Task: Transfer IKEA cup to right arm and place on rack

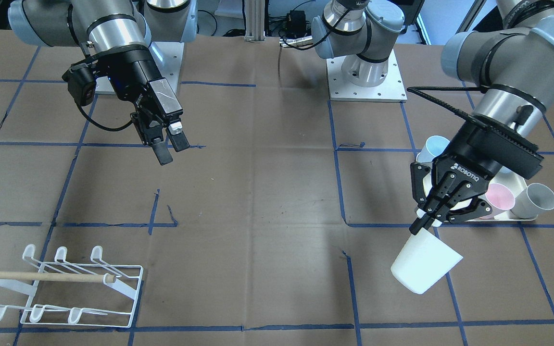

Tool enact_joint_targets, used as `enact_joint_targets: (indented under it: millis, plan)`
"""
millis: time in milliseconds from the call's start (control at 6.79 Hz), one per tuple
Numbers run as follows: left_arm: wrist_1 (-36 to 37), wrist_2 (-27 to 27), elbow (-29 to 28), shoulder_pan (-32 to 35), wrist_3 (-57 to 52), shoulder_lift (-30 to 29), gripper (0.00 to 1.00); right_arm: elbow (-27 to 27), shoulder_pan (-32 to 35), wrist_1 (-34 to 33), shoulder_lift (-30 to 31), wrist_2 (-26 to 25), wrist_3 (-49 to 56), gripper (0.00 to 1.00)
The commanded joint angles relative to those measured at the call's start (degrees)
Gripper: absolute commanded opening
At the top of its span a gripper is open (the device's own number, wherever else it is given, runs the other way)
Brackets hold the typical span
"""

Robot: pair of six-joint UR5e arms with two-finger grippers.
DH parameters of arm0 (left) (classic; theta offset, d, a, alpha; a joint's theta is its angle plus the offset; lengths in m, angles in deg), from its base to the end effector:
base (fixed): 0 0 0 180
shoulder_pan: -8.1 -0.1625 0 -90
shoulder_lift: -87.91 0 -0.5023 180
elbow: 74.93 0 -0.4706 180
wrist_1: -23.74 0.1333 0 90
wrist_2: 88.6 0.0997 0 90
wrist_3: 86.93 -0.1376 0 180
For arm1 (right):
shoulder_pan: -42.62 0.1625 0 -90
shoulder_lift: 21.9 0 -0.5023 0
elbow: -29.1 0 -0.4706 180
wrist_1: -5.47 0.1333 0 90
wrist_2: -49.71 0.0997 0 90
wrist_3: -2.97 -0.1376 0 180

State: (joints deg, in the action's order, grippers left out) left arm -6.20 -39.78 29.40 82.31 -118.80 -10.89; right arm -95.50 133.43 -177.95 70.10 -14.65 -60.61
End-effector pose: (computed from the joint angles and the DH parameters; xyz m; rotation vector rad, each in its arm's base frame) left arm -0.0382 -0.6879 0.4511 -0.6607 -2.4333 1.1439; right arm 0.2004 -0.5331 0.4375 0.8554 1.9416 -0.7896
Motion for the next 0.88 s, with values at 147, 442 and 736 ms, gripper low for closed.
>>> enact_joint_targets:
  millis: [147,442,736]
  plan:
    - [25.1,-8.7,9.6,4.8,1.6,-2.5,0.00,-3.5,0.8,-20.8,-5.1,0.1,-22.4,1.00]
    - [34.2,-11.2,10.6,10.8,4.1,-4.6,0.00,-3.1,2.4,-29.3,-10.0,-0.2,-29.6,1.00]
    - [44.5,-12.3,17.1,12.4,4.6,-5.2,0.00,-1.7,3.1,-29.6,-12.2,-0.2,-28.8,1.00]
